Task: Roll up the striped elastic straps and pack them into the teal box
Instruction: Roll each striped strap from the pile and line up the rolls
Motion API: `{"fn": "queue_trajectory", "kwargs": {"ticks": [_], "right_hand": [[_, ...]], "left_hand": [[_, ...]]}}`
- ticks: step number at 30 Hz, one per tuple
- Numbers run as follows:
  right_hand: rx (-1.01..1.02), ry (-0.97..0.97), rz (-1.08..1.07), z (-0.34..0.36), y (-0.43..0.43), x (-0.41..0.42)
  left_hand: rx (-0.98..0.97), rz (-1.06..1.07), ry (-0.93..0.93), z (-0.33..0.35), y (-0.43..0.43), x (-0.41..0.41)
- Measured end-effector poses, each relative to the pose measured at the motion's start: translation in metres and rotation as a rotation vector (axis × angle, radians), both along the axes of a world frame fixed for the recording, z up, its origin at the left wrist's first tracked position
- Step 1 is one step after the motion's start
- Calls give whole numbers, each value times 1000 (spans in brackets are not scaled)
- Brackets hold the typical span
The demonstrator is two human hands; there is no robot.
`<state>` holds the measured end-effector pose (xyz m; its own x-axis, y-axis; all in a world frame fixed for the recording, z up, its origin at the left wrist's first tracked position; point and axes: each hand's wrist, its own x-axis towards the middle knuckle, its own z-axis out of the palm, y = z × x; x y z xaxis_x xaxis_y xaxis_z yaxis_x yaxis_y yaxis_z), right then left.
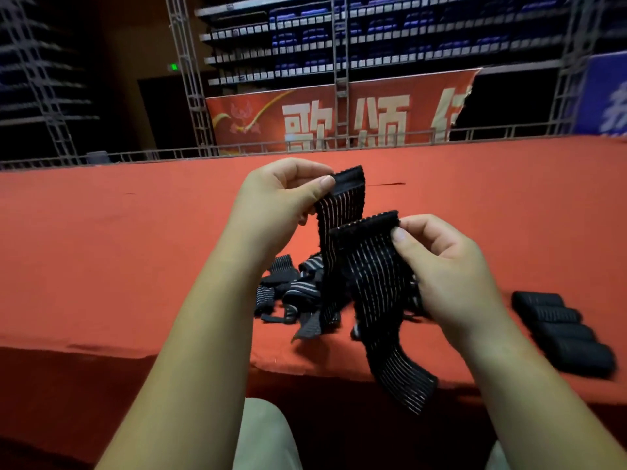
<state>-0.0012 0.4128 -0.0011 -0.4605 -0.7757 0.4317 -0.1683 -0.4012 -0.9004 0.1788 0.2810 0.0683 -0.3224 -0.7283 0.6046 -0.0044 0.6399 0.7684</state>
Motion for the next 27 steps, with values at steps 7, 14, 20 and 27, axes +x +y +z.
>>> {"fn": "queue_trajectory", "kwargs": {"ticks": [7, 14, 20, 27], "right_hand": [[-97, 21, -68, 37, 36, -2], [-49, -22, -116, 44, 57, -4], [-17, -59, -135, 45, 62, -6], [7, -70, -142, 41, 61, -3]], "left_hand": [[43, -182, 45, 12, 37, -13], [78, -306, 37, 8, 57, -18], [68, -334, -28, 8, 63, -17], [59, -321, -75, 3, 64, -16]]}}
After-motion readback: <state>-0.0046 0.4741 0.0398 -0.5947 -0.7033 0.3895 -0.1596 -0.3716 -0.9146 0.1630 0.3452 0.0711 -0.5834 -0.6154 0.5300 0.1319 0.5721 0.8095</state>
